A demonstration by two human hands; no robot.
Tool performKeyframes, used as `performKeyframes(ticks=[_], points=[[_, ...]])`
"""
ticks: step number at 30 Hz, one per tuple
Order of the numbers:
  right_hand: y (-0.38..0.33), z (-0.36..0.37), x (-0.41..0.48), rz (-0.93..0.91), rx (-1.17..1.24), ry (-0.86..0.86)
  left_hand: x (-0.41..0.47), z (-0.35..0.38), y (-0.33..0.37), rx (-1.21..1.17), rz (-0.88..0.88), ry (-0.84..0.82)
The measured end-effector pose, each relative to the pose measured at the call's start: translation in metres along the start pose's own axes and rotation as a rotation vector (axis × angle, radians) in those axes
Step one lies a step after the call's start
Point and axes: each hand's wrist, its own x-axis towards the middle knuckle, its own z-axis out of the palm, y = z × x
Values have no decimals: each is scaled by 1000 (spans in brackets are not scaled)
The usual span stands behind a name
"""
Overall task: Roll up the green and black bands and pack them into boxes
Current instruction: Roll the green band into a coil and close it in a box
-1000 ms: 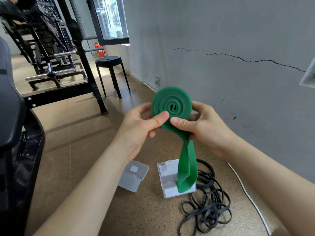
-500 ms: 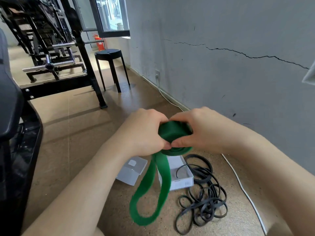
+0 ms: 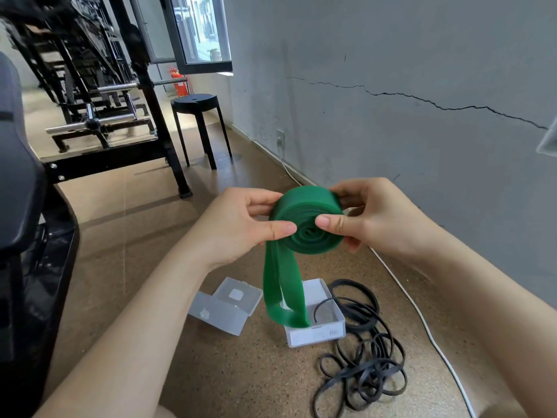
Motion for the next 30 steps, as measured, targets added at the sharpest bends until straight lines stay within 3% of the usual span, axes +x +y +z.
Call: performKeyframes(ticks=[3,10,11,14,16,18,20,22,25,30], points=[[0,1,0,-5,71,13,-1,0,2,-46,36,3],[2,5,-2,26,133,-16,-1,-3,0,119,46,42],[-2,6,-3,13,9,-46,-1,-5,0,187,57,64],[-10,10,-6,-76,-796,-82,-5,-3,6,596,105,47],[-17,19,-9,-159,-822,-71,-9,5,14,881,155,1],[-19,27,-9,-207,-742,-111,-9,12,17,987,198,-13],[-16,29,-7,-202,-732,-125,-9,12,14,957,169,-20],[-13,23,-6,-181,-663,-92,-7,8,11,764,76,-7],[-8,14,-2,-128,-477,-50,-2,0,4,440,-7,-1],[-2,7,0,2,-126,-72,0,-4,-6,165,-19,-64]])
